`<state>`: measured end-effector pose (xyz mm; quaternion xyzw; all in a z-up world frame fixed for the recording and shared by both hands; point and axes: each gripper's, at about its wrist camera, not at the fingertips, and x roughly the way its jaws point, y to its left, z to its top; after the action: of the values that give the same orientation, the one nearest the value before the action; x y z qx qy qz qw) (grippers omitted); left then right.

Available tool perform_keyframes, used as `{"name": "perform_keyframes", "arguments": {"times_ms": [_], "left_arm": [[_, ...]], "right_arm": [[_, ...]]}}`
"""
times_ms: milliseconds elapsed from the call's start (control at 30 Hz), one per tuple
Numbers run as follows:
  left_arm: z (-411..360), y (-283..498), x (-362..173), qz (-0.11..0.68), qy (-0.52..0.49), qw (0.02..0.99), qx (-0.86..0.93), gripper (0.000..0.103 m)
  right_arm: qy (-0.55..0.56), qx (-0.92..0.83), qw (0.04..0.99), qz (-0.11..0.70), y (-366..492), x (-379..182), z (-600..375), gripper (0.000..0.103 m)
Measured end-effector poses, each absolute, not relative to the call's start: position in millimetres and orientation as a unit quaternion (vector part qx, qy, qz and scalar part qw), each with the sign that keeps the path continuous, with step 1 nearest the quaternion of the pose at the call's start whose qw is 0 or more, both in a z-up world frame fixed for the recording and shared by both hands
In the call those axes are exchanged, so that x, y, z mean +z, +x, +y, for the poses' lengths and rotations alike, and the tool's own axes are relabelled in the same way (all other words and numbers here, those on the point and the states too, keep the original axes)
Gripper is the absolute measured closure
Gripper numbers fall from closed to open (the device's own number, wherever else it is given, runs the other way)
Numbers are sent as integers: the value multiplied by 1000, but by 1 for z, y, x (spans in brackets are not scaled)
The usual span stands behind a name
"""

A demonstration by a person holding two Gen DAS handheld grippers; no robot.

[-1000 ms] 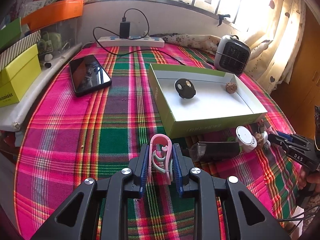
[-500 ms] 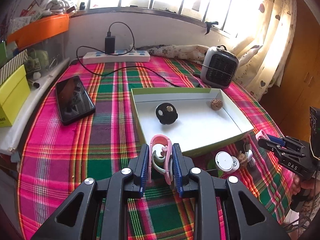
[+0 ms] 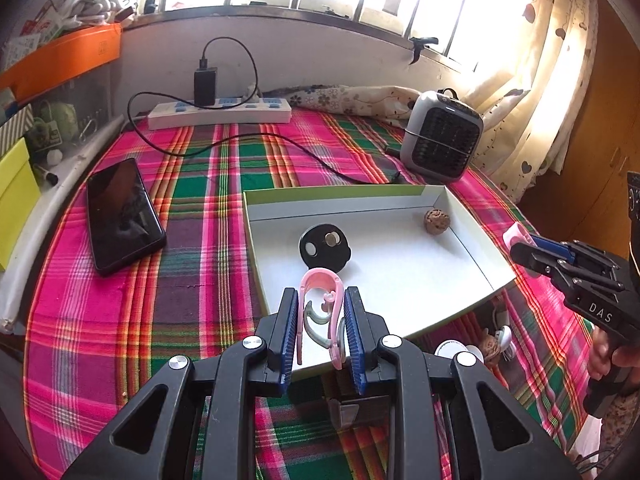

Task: Organize objects
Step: 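Carry both pink clips into the white box and open both tools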

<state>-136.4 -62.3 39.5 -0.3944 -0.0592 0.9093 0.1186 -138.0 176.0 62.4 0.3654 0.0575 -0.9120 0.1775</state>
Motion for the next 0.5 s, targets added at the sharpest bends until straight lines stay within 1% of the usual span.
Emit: {"name": "perform_keyframes", "arguments": {"times_ms": [233, 500], "left_arm": [[-58, -151, 34, -62, -401, 117, 907, 82], [-54, -162, 27, -61, -411, 113, 902, 82]], "right_arm": [[375, -903, 202, 57, -170, 59, 153, 79], [402, -887, 222, 54, -207, 43, 127, 79]]}}
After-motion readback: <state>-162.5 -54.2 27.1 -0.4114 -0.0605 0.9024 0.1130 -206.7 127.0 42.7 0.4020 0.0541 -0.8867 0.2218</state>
